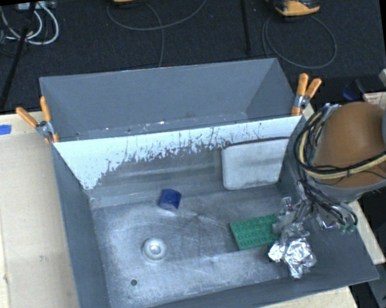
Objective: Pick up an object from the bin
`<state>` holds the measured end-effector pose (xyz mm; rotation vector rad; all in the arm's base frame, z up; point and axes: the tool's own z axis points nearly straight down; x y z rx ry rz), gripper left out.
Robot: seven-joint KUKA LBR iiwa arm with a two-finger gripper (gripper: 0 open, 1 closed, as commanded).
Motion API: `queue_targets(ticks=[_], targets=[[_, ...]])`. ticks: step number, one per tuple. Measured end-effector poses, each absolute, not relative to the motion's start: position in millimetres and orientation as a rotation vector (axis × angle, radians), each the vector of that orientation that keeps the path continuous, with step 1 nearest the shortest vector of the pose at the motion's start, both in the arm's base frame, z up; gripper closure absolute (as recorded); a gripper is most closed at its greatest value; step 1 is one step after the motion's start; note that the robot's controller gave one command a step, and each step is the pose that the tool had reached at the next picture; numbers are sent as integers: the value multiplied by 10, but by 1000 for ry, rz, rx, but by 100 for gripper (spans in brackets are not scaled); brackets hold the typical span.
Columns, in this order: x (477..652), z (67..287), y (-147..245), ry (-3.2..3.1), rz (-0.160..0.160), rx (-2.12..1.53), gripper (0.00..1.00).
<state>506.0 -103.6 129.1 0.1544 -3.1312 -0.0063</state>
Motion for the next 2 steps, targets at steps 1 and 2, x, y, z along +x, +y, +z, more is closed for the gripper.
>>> queue_targets(ticks=[1, 2], targets=[[5371, 1048, -863, -3138, -3, 163, 100], [5359, 1059, -872, -3137, -2, 161, 100]])
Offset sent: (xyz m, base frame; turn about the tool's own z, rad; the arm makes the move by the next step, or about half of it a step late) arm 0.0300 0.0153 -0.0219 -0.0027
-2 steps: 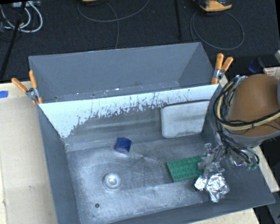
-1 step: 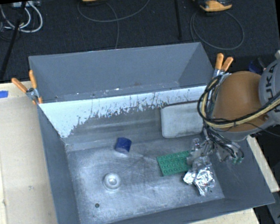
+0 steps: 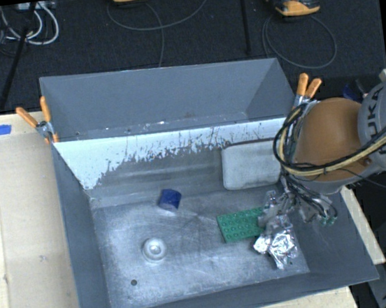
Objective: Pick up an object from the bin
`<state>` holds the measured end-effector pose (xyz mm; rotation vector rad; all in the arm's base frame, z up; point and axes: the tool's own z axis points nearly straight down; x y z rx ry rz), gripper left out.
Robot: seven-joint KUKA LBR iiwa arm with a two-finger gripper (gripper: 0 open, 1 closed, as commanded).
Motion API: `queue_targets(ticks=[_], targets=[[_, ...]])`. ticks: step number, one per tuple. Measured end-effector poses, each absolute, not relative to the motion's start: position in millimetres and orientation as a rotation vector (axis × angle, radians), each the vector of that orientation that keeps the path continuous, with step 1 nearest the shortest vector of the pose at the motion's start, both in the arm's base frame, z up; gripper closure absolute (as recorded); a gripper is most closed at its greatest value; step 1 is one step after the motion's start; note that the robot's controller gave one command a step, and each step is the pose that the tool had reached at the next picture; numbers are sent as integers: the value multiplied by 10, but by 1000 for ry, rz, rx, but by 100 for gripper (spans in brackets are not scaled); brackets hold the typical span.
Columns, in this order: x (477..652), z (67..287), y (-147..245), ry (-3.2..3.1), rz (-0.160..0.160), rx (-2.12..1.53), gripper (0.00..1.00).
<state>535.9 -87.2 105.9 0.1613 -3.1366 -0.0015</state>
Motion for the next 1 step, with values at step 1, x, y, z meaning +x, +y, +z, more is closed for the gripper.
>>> queue_targets(ticks=[1], targets=[[5360, 1060, -872, -3137, -2, 162, 100]])
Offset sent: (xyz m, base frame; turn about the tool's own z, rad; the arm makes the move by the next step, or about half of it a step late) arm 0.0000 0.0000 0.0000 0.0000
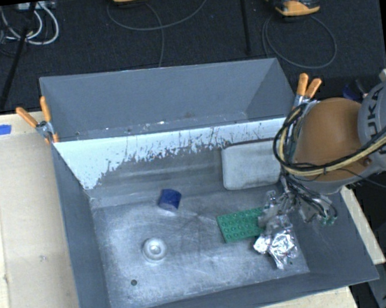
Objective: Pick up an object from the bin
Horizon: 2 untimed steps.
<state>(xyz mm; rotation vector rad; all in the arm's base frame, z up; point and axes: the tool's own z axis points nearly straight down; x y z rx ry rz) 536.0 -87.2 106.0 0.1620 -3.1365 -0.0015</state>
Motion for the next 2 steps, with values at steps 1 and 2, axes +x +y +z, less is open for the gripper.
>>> queue_targets(ticks=[1, 2], targets=[[5439, 911, -227, -3133, -6, 187, 100], [5440, 916, -262, -3135, -2, 181, 100]])
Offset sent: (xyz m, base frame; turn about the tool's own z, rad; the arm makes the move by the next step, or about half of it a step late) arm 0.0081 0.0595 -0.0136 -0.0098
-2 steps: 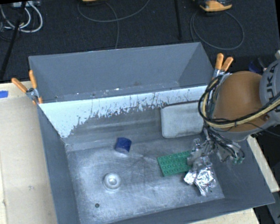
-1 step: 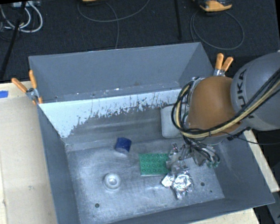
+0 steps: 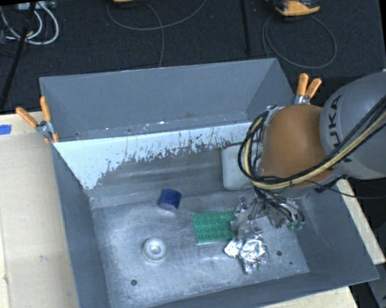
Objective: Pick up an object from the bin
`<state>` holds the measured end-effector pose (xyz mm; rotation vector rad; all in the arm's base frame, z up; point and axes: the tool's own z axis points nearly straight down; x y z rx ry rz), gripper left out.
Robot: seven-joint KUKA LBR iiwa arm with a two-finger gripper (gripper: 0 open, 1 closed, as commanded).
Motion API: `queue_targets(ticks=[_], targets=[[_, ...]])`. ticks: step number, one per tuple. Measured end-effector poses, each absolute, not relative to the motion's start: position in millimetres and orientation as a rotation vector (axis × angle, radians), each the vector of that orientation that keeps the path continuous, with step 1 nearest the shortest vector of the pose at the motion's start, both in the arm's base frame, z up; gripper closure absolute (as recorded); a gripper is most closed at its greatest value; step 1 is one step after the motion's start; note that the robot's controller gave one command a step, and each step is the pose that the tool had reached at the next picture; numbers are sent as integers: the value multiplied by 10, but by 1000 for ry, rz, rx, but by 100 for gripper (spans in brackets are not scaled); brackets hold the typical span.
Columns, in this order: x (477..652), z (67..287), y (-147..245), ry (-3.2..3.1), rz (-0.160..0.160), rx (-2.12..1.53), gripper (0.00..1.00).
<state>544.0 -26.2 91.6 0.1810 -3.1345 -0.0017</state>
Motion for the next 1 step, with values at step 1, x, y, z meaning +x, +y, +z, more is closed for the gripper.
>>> queue_targets(ticks=[1], targets=[[5440, 916, -262, -3134, -1, 182, 100]])
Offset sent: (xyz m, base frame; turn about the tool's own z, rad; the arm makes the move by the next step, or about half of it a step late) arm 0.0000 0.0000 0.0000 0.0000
